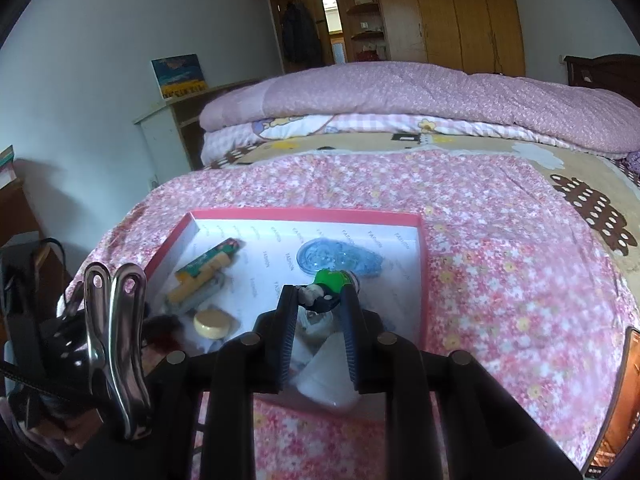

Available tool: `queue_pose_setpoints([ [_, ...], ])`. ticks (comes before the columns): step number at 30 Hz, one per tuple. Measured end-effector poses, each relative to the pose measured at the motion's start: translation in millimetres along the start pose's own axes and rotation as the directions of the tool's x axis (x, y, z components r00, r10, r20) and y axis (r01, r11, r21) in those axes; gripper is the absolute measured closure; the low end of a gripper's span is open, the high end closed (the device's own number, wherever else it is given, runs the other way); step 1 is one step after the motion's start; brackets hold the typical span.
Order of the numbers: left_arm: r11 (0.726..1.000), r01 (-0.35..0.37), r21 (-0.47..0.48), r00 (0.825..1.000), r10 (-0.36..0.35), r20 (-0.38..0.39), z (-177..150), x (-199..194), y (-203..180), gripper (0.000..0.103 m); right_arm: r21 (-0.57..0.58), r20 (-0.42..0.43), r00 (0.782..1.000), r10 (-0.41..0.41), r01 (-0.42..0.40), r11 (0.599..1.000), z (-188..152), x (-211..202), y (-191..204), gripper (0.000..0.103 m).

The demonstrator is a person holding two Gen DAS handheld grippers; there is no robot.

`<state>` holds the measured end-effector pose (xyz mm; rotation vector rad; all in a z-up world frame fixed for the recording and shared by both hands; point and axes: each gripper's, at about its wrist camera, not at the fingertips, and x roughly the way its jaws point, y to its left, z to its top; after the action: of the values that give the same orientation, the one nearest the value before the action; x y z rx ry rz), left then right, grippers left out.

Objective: Organize rigid objects
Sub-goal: 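Lower and release the red piece and green figure into the tray with both grippers, then withdraw both grippers from the tray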

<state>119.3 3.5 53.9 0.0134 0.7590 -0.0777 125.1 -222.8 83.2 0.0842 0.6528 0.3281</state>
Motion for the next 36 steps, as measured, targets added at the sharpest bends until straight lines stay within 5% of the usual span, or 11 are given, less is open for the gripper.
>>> queue_pose_setpoints([
  [4, 1.000, 0.005, -0.007, 1.000, -0.005, -0.006, -1.0, 0.4, 0.3, 0.064, 0.018, -0.011, 1.000, 0.017, -0.017, 1.000, -1.1, 8.7, -0.6, 0.079],
  [12, 1.000, 0.013, -0.023, 1.000, -0.013, -0.006, -0.1, -5.9, 1.0, 0.063, 0.031, 0.013, 0.998, 0.058, -0.058, 0.998, -0.4, -0.2, 4.9, 0.047],
  [36, 0.998, 0.052, -0.037, 0.999, -0.053, -0.007, -21.5, -51.3, -11.3, 0.060, 0.060, -0.036, 0.996, 0.076, -0.073, 0.996, -45.3, -50.7, 29.9, 0.043],
])
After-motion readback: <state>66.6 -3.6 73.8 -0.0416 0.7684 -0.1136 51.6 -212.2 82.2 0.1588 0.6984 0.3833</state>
